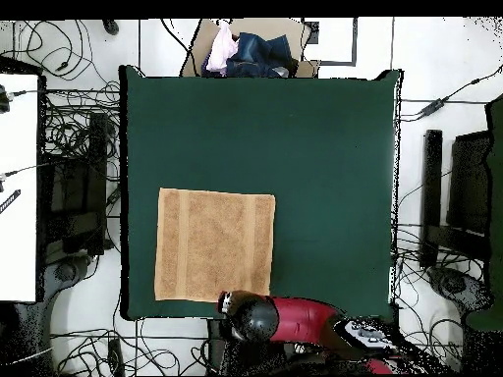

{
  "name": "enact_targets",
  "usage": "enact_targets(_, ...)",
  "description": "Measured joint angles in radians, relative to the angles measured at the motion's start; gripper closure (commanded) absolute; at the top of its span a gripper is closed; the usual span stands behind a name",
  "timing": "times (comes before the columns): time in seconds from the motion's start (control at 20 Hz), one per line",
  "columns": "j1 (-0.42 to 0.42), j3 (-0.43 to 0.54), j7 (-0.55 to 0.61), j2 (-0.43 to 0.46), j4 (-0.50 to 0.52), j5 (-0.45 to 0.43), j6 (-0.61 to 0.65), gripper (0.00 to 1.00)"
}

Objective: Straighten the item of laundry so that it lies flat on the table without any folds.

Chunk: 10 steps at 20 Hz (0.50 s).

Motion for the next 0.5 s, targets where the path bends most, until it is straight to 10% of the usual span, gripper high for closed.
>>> enact_targets(0.5, 0.003, 0.007, 0.0, -0.033, -0.028, -0.02, 0.006, 1.0)
